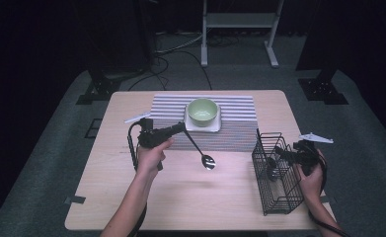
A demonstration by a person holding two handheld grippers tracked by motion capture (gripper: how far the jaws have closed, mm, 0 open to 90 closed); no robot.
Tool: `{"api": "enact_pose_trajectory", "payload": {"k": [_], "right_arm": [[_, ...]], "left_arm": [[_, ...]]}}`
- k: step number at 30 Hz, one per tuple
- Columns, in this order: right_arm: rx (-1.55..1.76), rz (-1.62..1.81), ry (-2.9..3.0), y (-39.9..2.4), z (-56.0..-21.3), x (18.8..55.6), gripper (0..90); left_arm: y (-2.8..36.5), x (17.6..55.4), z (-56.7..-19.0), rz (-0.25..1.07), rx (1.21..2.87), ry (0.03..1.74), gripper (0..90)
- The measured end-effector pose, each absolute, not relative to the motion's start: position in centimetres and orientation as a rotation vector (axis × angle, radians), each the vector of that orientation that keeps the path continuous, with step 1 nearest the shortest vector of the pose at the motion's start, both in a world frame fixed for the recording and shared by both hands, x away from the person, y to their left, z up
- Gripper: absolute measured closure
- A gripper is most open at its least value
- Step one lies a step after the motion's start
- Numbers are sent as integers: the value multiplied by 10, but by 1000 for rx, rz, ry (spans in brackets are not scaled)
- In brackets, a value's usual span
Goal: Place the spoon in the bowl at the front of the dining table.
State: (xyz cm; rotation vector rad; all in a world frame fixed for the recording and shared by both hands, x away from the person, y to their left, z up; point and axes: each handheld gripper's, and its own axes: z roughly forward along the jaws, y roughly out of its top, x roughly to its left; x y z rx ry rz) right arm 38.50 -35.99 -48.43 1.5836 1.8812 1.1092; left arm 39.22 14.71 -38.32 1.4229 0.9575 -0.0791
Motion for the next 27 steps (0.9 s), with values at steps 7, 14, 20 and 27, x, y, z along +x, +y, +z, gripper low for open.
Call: {"api": "enact_pose_trajectory", "payload": {"k": [7, 14, 20, 27], "right_arm": [[1585, 1108, 1881, -360, -484, 385, 141], [1586, 1110, 1882, -360, -484, 384, 141], [1594, 1111, 1878, -360, -484, 384, 141], [1592, 1112, 1879, -360, -484, 384, 141]], "left_arm": [[148, 399, -383, -71, 1415, 961, 889], [148, 408, -378, -55, 1411, 970, 888], [149, 416, -373, -38, 1412, 976, 888], [148, 424, -369, -30, 1410, 978, 888]]}}
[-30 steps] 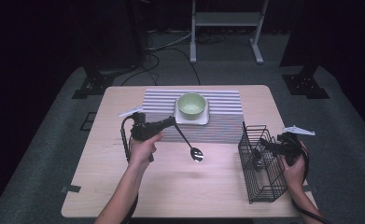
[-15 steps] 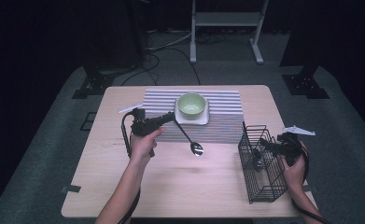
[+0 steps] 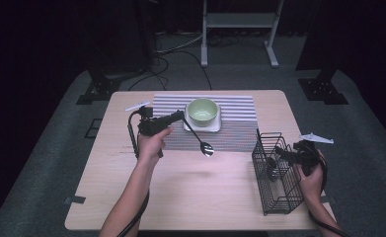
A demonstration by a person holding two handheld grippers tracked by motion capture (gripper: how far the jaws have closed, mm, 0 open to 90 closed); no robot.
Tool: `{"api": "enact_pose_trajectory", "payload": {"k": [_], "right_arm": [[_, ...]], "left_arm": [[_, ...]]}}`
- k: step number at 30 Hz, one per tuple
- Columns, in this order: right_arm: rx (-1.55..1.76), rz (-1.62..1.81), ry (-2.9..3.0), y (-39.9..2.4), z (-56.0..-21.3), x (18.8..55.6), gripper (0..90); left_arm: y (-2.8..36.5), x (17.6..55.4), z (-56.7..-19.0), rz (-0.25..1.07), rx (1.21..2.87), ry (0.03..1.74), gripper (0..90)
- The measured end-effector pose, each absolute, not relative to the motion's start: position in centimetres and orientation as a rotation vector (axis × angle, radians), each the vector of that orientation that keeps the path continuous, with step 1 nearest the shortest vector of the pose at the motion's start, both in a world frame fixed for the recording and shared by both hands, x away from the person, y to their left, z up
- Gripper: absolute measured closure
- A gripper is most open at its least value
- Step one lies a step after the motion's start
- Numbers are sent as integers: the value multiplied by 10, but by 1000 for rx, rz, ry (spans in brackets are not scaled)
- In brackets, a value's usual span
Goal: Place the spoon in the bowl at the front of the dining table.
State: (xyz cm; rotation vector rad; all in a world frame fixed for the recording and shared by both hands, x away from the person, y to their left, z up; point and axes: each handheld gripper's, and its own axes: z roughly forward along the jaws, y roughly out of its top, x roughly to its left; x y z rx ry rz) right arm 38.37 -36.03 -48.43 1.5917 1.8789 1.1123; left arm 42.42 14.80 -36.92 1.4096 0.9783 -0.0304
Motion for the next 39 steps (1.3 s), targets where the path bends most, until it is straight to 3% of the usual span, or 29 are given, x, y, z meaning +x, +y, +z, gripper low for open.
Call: {"api": "enact_pose_trajectory", "payload": {"k": [39], "right_arm": [[1587, 1111, 1880, -360, -484, 383, 142]], "left_arm": [[156, 468, -348, 24, 1370, 1049, 889]]}}
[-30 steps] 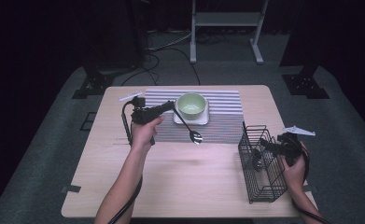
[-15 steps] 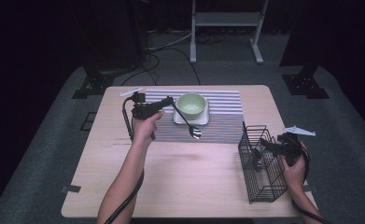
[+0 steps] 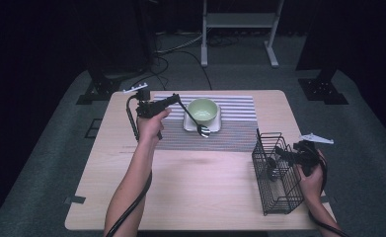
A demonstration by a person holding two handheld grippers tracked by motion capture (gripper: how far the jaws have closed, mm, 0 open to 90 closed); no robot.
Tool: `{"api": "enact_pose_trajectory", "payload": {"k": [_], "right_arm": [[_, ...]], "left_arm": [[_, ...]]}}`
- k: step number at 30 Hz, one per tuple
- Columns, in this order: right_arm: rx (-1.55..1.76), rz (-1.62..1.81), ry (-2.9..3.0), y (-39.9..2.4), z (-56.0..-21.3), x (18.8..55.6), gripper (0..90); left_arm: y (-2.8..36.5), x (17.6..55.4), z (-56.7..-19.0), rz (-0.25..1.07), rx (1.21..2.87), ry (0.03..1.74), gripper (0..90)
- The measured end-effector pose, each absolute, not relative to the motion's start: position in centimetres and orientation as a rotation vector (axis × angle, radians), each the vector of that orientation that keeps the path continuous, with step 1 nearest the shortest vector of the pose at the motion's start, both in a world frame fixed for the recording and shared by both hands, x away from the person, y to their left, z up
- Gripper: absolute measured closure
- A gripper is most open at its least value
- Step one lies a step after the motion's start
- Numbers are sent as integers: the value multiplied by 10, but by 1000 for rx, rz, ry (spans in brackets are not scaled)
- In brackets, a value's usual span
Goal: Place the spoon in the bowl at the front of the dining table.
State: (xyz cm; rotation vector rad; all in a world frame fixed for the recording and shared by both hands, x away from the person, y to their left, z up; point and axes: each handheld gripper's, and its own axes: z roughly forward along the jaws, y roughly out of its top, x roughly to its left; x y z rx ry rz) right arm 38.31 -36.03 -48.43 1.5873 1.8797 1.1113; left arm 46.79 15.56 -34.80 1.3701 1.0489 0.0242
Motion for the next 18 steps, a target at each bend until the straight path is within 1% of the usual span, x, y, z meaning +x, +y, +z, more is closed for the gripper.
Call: {"api": "enact_pose_trajectory", "payload": {"k": [18], "right_arm": [[1587, 1112, 1880, -360, -484, 383, 141]], "left_arm": [[161, 490, -348, 40, 1332, 1112, 889]]}}
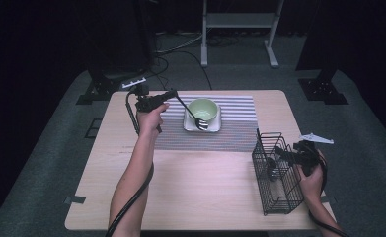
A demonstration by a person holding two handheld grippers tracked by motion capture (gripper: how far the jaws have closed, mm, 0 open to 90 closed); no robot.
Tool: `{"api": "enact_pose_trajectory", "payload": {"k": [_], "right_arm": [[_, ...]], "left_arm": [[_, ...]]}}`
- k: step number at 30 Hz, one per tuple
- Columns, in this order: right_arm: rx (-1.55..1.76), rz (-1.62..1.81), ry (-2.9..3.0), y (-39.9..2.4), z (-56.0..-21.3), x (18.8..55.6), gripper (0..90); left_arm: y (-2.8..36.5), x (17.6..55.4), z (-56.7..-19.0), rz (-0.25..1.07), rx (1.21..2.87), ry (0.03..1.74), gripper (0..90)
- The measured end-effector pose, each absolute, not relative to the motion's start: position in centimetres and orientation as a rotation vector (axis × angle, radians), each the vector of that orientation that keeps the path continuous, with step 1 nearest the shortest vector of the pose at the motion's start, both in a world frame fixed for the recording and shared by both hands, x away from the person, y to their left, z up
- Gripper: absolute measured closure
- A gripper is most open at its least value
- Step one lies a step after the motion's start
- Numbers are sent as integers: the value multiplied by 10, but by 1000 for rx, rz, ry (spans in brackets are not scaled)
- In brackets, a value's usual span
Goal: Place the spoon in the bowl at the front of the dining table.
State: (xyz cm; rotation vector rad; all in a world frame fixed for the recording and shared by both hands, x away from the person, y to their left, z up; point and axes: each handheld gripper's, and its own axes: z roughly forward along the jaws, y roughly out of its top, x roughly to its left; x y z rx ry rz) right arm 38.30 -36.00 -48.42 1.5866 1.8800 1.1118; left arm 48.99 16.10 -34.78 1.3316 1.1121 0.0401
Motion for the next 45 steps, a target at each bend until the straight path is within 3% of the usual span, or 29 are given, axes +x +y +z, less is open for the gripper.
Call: {"api": "enact_pose_trajectory", "payload": {"k": [27, 45], "right_arm": [[1591, 1121, 1881, -361, -484, 383, 141], [1588, 1122, 1881, -361, -484, 383, 141]], "left_arm": [[160, 526, -348, 120, 1259, 1219, 889], [161, 537, -373, 161, 1222, 1293, 888]]}}
